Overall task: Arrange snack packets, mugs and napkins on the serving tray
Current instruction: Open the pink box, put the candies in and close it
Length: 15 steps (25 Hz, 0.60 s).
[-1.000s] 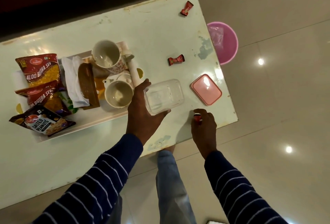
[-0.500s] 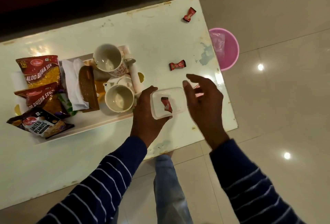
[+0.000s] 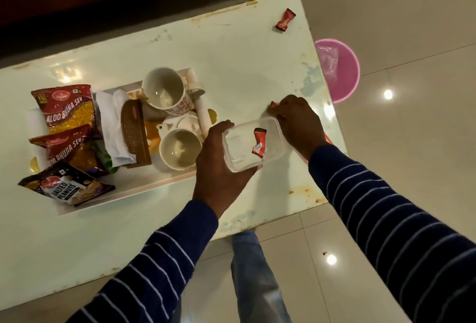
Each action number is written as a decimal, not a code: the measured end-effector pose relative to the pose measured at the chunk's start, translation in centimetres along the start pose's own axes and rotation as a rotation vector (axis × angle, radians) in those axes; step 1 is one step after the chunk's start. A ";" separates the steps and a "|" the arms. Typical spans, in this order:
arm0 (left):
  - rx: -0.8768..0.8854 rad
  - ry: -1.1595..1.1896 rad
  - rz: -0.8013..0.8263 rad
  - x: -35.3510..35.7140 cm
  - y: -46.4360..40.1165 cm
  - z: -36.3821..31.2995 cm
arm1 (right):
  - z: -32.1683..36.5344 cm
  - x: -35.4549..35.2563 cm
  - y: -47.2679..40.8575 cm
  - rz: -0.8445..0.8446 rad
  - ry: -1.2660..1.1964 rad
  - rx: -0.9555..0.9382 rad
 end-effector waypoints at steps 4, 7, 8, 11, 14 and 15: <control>0.006 -0.028 -0.020 0.0 -1.3 -1.1 | -0.7 -4.5 2.4 -0.384 -0.313 0.200; 0.025 -0.034 -0.041 0.6 -2.2 -2.2 | 3.3 -8.5 3.7 -0.463 -0.471 0.031; 0.020 -0.018 -0.049 0.8 -2.3 -2.5 | 4.9 -9.0 4.2 -0.388 -0.503 -0.050; 0.016 0.029 -0.027 1.3 -2.7 -3.1 | 6.2 -9.8 4.1 -0.208 -0.548 -0.112; 0.028 0.075 0.002 1.4 -3.0 -3.5 | 3.0 -11.1 0.1 -0.239 -0.489 -0.040; 0.024 0.085 0.004 1.4 -3.0 -3.5 | 1.5 -11.1 -1.7 -0.237 -0.457 0.001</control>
Point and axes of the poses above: each hand's wrist, its own y-axis away from the middle knuckle, its own x-axis out of the palm, z = x × y, the point moved 5 cm from there along -y, towards the middle knuckle, and after that the axes turned 12 degrees about -x, right-handed, at the moved point
